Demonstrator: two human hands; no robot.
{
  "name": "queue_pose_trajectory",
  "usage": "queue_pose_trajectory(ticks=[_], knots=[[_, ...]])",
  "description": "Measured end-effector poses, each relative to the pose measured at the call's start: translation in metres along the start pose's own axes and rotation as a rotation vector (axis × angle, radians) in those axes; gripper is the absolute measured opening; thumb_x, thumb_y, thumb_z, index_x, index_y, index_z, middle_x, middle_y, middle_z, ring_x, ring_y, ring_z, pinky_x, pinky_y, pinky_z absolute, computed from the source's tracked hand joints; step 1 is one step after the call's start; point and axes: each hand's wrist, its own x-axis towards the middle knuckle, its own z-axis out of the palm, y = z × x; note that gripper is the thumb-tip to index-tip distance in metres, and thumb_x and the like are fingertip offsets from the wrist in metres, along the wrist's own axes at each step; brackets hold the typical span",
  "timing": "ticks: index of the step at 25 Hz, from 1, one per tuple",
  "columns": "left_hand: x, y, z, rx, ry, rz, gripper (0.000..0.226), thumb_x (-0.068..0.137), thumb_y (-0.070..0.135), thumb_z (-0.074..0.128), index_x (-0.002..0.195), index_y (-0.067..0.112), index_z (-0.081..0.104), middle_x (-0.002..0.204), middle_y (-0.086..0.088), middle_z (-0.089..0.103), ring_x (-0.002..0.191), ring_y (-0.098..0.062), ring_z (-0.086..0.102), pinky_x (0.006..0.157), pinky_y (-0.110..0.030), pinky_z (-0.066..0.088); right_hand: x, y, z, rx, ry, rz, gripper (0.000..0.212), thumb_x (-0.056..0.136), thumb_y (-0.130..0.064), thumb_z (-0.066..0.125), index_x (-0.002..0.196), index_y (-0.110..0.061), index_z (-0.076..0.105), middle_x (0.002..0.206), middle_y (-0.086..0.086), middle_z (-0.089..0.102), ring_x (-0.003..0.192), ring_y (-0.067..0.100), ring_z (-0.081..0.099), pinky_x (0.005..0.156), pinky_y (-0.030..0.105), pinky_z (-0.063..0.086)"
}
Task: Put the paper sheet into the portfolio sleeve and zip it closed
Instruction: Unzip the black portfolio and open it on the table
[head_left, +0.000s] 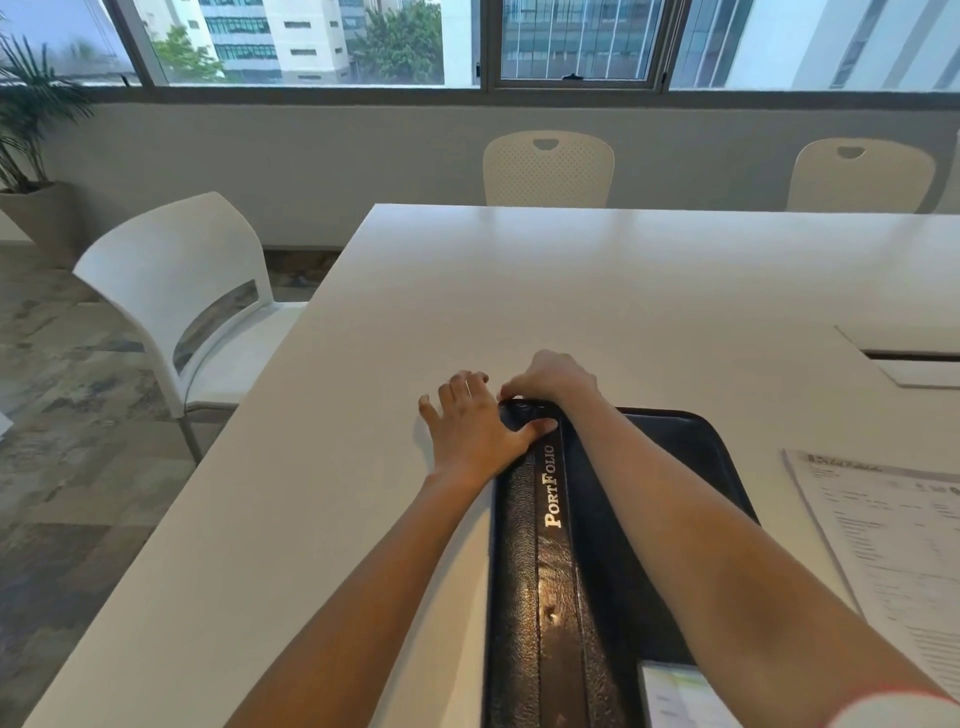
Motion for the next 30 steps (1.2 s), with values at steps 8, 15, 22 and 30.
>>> queue_pose_trajectory(ticks=[8, 15, 22, 30], knots=[[0.008, -0.008, 0.006, 0.004, -0.034, -0.007, 0.104, 0.062, 0.095, 0.033, 0.126, 0.015, 0.051, 0.137, -0.008, 0.047, 0.130, -0.029, 0.037, 0.106, -0.058, 0.024, 0.030, -0.031, -0.011, -0.157, -0.478, 0.166, 0.043, 0.076, -0.045, 0.067, 0.108, -0.016, 0.063, 0.115, 0.000, 0.065, 0.110, 0.019, 0.060, 0.105, 0.037, 0.043], [0.013, -0.007, 0.007, -0.132, -0.092, -0.025, 0.088, 0.064, 0.088, 0.047, 0.124, 0.024, 0.052, 0.140, -0.006, 0.045, 0.131, -0.028, 0.035, 0.106, -0.054, 0.023, 0.033, -0.038, -0.019, -0.158, -0.572, 0.109, 0.009, 0.089, -0.021, 0.053, 0.087, -0.013, 0.057, 0.093, 0.003, 0.059, 0.069, 0.016, 0.054, 0.075, 0.027, 0.048], [0.021, 0.000, -0.002, -0.108, -0.217, -0.095, 0.059, 0.080, 0.071, 0.054, 0.123, 0.031, 0.055, 0.142, -0.010, 0.041, 0.133, -0.030, 0.031, 0.104, -0.048, 0.027, 0.027, -0.011, -0.023, -0.008, -0.432, 0.107, 0.010, 0.090, -0.016, 0.053, 0.085, -0.009, 0.057, 0.088, 0.005, 0.061, 0.068, 0.014, 0.055, 0.070, 0.025, 0.048], [0.020, 0.017, -0.008, -0.150, -0.286, -0.116, 0.052, 0.082, 0.064, 0.058, 0.123, 0.033, 0.053, 0.139, -0.013, 0.034, 0.131, -0.034, 0.025, 0.103, -0.049, 0.025, 0.006, 0.034, -0.039, 0.202, -0.352, 0.184, 0.009, 0.088, -0.018, 0.058, 0.083, -0.010, 0.062, 0.091, 0.004, 0.061, 0.076, 0.014, 0.054, 0.066, 0.023, 0.045]])
